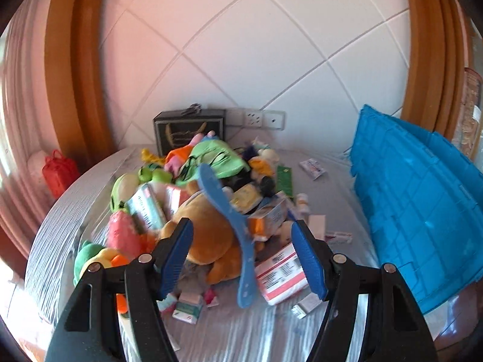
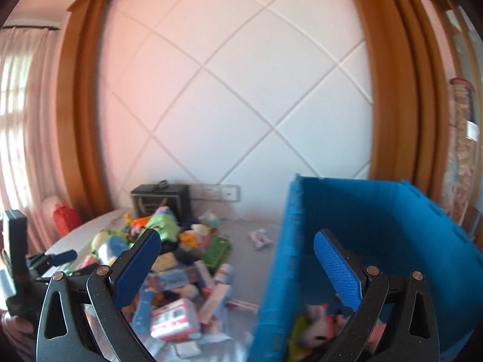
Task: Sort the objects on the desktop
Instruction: 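Move both tools back over the pile of items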
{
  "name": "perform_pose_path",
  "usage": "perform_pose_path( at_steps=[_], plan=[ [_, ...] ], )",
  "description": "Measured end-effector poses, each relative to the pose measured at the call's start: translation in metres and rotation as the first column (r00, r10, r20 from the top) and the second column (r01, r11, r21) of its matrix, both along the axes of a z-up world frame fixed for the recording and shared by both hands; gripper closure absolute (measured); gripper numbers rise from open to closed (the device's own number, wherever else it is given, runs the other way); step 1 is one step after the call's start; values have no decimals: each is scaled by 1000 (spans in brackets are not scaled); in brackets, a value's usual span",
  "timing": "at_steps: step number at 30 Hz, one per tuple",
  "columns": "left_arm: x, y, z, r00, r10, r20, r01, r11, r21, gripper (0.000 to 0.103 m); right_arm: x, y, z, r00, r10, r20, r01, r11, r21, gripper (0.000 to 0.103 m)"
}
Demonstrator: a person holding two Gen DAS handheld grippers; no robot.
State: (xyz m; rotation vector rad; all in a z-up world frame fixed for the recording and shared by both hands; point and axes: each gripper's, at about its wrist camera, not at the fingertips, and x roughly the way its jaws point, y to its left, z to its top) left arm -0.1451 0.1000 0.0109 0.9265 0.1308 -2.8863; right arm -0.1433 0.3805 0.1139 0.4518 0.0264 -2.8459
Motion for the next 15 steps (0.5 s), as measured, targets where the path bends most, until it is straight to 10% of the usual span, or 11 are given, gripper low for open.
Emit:
perform_pose_path(
  at_steps=[15],
  plan=[
    [-5, -131, -144, 934, 170, 314, -220, 967, 132, 36, -57, -131, -166, 903, 149, 403, -181, 982, 43, 0]
  ],
)
